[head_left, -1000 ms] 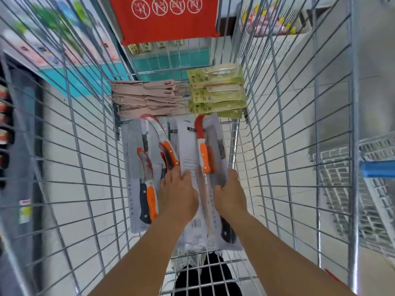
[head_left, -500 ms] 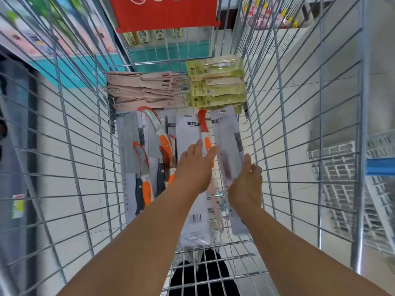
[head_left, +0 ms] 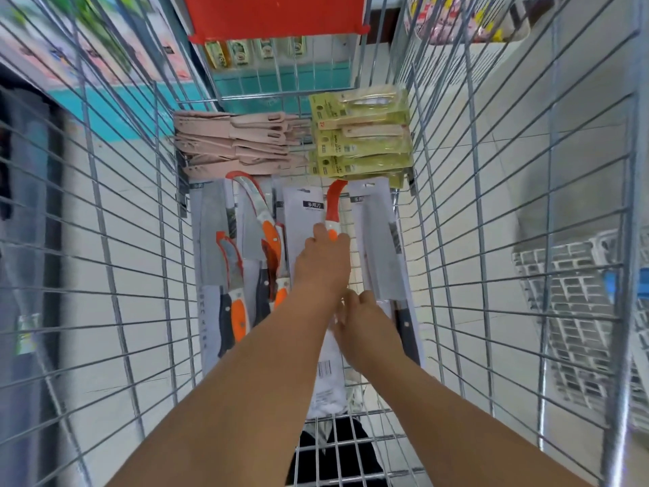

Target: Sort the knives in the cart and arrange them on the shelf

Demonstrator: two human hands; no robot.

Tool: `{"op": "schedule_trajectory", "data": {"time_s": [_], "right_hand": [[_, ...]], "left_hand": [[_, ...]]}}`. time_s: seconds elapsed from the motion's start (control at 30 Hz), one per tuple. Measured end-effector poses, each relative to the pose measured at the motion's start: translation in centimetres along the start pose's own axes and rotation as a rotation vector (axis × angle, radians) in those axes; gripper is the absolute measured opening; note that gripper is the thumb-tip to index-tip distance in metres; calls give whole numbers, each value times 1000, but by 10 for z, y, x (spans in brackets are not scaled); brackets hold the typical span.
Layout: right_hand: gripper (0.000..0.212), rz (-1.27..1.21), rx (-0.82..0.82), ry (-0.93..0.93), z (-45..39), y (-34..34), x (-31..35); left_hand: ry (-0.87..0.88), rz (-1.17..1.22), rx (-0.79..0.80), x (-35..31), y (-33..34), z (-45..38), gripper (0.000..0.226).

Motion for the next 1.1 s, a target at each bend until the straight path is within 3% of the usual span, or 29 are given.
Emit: {"op": "schedule_trajectory", "data": {"time_s": [0.1,0.2,0.4,0.5,0.63,0.7,0.77,0.87,0.93,1.0,1.1], "right_hand": [[17,-85,-19,73,-3,-3,-1],[20,-130,5,104,-4,-6,-3],[23,-202,-32,117,-2,-20,4],[16,-340,-82,101,1,-30,18],[4,-462,-135,58,4,-35,40],[13,-495,-175,16,3,-37,51],[11,-495,-181,-17,0,-37,57],[16,-505,-146,-41,-6,-37,66],[12,-603,-150,-39,-7,-40,72],[10,-712,-162,-67,-7,-43,80],[8,-708,-134,-154,-10,-46,95]], "left_hand": [[-52,107,-44,3,-9,6,28],[-93,262,-80,13,-16,14,25],[-49,558,-328,44,-23,62,11],[-171,578,-411,71,-16,83,18],[-371,589,-388,107,6,101,18],[-464,663,-386,119,16,107,14],[-505,625,-363,124,20,110,16],[-468,326,-242,122,21,109,34],[-461,305,-261,119,14,107,37],[-373,471,-315,111,2,102,30],[-320,967,-285,104,-10,89,28]]}}
Point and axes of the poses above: each hand's wrist, its own z-axis away from the middle knuckle, its own y-axis out of the palm, x = y × z, the point moved 5 cm from there along -z, towards the middle knuckle, and after that the axes turned 8 degrees about x, right-handed, at the moved point
